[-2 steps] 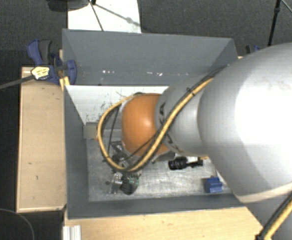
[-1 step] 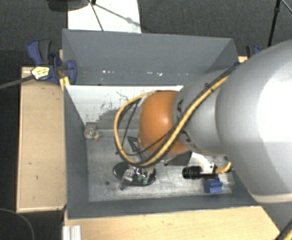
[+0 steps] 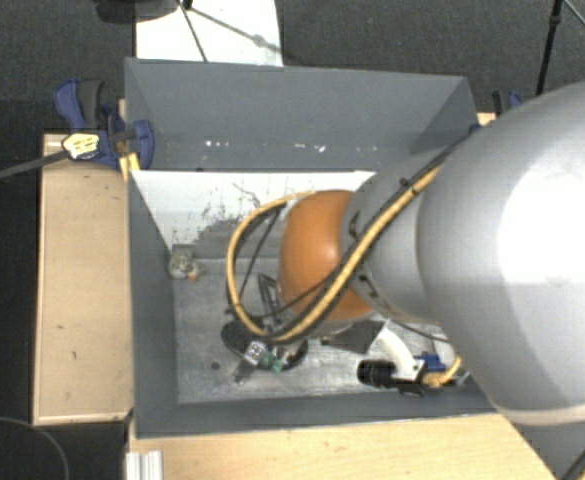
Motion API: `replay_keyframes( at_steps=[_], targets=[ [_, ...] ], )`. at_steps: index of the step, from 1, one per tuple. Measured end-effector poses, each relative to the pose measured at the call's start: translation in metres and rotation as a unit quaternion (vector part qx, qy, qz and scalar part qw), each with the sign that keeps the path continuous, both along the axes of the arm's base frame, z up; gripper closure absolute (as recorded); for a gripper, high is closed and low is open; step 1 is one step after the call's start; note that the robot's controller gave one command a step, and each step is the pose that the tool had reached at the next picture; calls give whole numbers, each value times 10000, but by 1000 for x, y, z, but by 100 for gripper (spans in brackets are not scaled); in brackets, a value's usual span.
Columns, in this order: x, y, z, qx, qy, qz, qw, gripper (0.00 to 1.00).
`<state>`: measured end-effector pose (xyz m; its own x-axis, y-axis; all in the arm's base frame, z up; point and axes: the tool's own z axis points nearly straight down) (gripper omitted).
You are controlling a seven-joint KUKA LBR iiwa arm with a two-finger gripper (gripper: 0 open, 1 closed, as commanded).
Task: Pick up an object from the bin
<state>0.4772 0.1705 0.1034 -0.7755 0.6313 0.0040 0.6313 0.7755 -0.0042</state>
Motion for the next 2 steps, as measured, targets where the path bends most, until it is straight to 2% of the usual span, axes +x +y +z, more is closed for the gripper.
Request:
replay_keyframes(
  at_steps=[1, 2],
  targets=[
    [-1, 2, -34, -1, 3, -510, 9987, 0],
    [4, -4, -33, -2, -36, -2112, 9774, 0]
  ],
)
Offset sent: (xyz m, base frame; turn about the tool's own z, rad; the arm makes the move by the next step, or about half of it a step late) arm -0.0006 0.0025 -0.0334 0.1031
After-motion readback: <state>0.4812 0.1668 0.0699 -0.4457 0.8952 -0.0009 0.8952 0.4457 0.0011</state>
